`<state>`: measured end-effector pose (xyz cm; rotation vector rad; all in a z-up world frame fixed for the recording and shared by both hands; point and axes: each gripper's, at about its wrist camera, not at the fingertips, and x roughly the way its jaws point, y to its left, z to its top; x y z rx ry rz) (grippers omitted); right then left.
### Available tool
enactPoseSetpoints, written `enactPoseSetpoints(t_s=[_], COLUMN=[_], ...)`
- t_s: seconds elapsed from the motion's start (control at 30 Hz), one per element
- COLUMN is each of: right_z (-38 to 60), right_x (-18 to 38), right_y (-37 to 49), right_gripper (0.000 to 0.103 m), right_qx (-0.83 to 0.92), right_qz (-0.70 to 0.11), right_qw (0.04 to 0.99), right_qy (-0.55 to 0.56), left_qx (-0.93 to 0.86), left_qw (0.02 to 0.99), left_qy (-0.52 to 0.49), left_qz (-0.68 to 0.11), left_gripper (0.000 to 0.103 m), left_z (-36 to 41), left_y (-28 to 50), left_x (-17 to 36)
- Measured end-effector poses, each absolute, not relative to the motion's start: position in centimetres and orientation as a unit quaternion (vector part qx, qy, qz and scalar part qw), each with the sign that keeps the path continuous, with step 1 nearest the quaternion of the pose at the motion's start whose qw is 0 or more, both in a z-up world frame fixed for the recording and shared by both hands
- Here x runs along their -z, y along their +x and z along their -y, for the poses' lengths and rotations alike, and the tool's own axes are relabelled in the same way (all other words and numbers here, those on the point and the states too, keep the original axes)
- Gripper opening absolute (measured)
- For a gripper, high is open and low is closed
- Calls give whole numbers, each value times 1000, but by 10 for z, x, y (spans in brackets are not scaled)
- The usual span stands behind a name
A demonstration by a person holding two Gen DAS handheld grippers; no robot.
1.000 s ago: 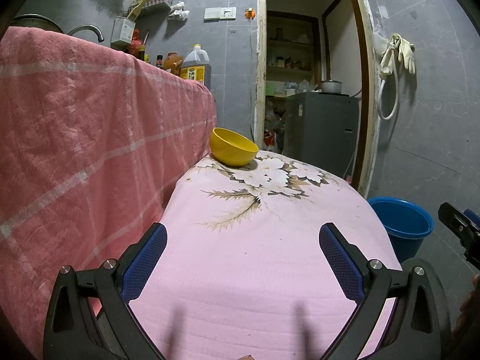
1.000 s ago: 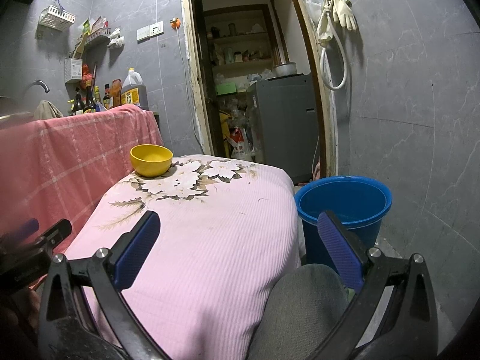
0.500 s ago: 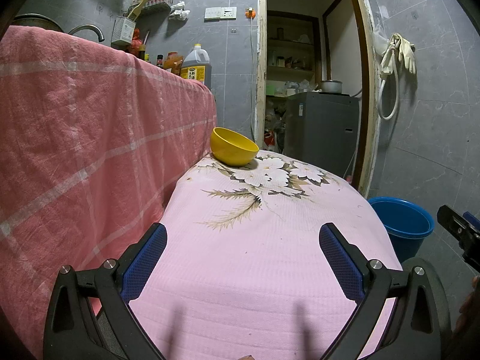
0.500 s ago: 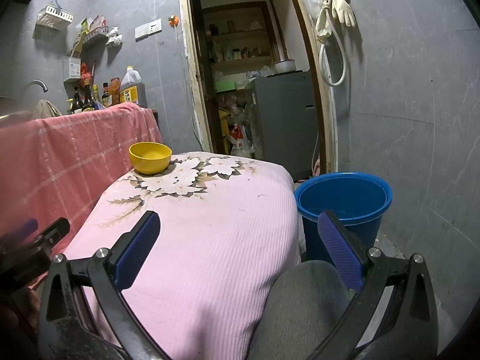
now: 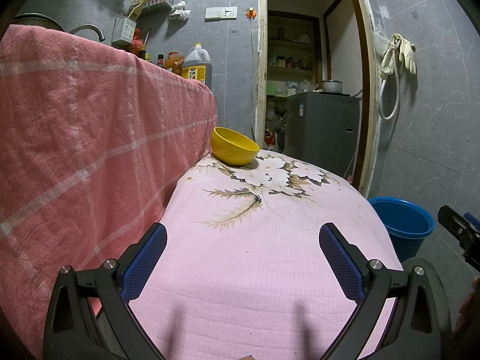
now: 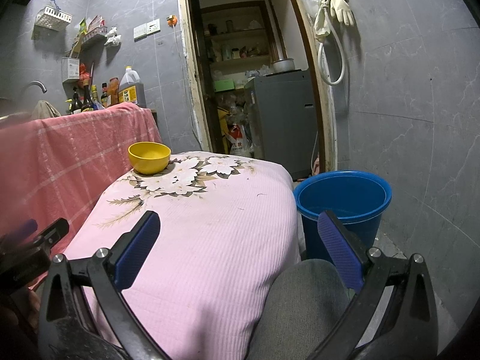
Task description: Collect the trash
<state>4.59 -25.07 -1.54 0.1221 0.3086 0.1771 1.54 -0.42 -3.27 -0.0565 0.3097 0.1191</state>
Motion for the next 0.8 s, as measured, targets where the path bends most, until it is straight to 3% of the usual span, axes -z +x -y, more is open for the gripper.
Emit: enactPoseSetpoints(t_s=[0.8], right_z=[255], right_x=[16], right_y=[45], right_gripper=[103], right_qx=[-86], right_qz=[-155], right_qw=[982], right_qy=[64], left_qx=[-59], left_qw=[986], left_qy=[-28], left_qz=[-154], left_gripper=[100], left_z=[4], left_y=[15], left_x=[33])
